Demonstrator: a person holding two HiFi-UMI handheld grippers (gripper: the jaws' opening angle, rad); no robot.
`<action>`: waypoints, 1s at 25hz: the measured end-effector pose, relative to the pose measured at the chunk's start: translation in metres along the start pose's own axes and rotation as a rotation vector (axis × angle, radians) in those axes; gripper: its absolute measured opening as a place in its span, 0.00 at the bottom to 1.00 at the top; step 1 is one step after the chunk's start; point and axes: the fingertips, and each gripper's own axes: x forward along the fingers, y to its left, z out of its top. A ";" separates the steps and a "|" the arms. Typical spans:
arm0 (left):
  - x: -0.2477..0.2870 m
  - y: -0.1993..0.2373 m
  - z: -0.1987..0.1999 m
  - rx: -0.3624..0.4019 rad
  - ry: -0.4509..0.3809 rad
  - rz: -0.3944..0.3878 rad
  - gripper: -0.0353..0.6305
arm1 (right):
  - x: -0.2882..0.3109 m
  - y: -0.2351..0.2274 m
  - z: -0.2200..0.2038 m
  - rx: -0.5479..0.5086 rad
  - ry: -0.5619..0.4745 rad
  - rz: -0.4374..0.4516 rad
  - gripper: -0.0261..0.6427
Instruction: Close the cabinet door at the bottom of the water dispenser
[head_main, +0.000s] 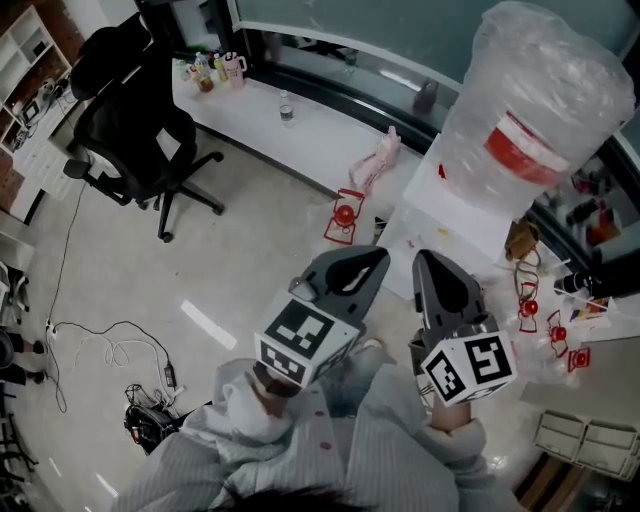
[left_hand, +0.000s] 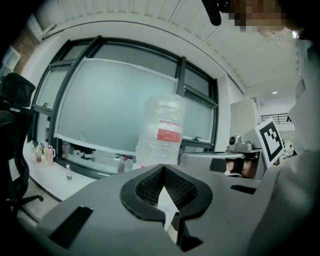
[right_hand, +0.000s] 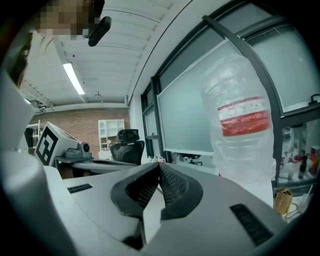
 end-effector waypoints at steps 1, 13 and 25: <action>-0.001 0.000 0.002 0.003 -0.009 0.002 0.07 | -0.001 0.002 0.002 -0.002 -0.002 0.005 0.06; -0.010 -0.002 -0.005 -0.019 -0.020 0.016 0.07 | -0.009 0.021 0.003 -0.037 0.008 0.037 0.06; -0.022 -0.004 -0.010 -0.021 -0.020 0.015 0.07 | -0.012 0.033 -0.002 -0.035 0.018 0.054 0.06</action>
